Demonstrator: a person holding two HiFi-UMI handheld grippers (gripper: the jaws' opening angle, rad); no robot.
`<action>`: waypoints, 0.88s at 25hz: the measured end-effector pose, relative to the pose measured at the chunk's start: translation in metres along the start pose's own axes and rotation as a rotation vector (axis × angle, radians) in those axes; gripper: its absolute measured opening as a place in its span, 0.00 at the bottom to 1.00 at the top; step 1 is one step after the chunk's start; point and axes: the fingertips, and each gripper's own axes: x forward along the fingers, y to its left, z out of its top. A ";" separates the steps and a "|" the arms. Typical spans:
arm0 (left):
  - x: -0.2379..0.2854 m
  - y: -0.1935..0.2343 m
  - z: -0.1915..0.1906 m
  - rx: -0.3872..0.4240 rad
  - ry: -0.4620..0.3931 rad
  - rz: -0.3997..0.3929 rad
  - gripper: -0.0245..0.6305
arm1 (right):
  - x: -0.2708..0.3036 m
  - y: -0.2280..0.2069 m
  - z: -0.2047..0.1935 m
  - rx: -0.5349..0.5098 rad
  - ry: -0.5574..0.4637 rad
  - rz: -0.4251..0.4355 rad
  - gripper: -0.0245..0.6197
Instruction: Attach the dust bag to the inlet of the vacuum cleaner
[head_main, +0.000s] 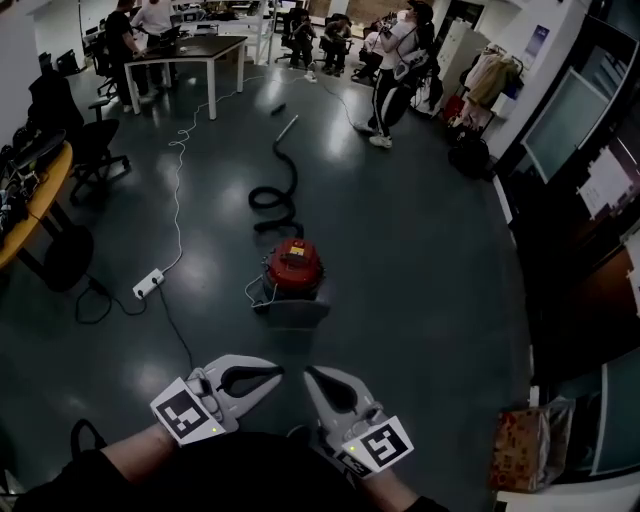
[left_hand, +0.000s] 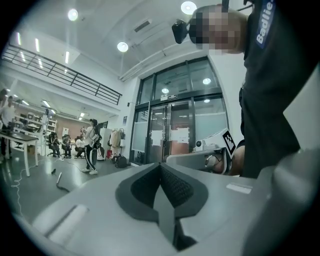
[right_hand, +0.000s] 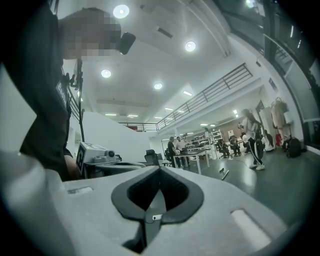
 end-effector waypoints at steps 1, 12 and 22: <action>0.001 -0.002 0.000 0.002 0.003 -0.005 0.04 | -0.002 0.002 0.000 -0.004 -0.001 -0.001 0.04; 0.002 -0.004 -0.004 -0.006 0.008 -0.011 0.04 | -0.003 0.017 0.000 -0.013 0.007 0.016 0.04; -0.004 -0.007 -0.009 -0.004 0.023 -0.006 0.04 | -0.010 0.012 -0.005 -0.037 0.022 -0.006 0.04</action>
